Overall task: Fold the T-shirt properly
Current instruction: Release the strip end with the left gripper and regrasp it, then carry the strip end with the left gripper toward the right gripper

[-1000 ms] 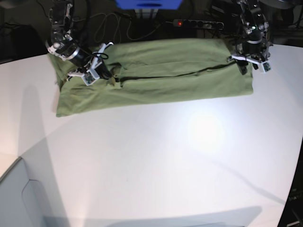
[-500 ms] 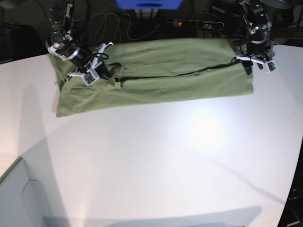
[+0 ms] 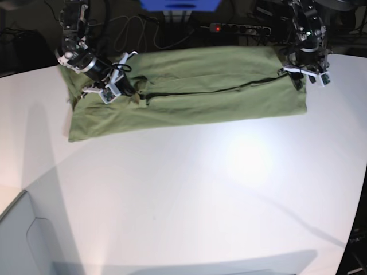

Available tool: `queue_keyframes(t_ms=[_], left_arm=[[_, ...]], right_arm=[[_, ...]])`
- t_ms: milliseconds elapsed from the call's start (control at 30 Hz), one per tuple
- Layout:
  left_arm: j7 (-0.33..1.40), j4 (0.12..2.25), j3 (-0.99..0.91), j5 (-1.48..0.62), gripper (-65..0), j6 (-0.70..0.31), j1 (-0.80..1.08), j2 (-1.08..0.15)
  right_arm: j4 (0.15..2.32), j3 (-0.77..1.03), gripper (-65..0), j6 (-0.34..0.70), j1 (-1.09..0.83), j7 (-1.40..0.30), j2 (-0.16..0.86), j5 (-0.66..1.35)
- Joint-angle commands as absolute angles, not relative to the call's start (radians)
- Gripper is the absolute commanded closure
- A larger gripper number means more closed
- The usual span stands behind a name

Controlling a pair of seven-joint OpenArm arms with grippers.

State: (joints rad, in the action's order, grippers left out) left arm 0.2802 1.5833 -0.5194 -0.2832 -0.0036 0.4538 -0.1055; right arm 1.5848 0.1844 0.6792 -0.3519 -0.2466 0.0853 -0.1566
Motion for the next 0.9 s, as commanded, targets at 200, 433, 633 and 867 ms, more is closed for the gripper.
queue_keyframes(t_ms=[200, 433, 633, 867], left_arm=[[0.294, 1.590, -0.518, -0.277, -27.4, -0.002, 0.461, -0.113], [0.292, 1.590, -0.518, -0.277, -16.9, -0.002, 0.455, -0.111], [0.291, 1.590, -0.518, -0.277, -4.7, -0.002, 0.452, -0.108], [0.275, 1.590, -0.519, -0.277, 0.0, -0.002, 0.452, -0.107]], right_arm=[[1.596, 0.185, -0.1, 0.698, -0.352, -0.269, 0.091, -0.171], [1.596, 0.185, -0.1, 0.698, -0.352, -0.269, 0.093, -0.171], [1.598, 0.188, -0.1, 0.698, -0.352, -0.269, 0.093, -0.171], [1.598, 0.186, -0.1, 0.698, -0.352, -0.269, 0.093, -0.171]])
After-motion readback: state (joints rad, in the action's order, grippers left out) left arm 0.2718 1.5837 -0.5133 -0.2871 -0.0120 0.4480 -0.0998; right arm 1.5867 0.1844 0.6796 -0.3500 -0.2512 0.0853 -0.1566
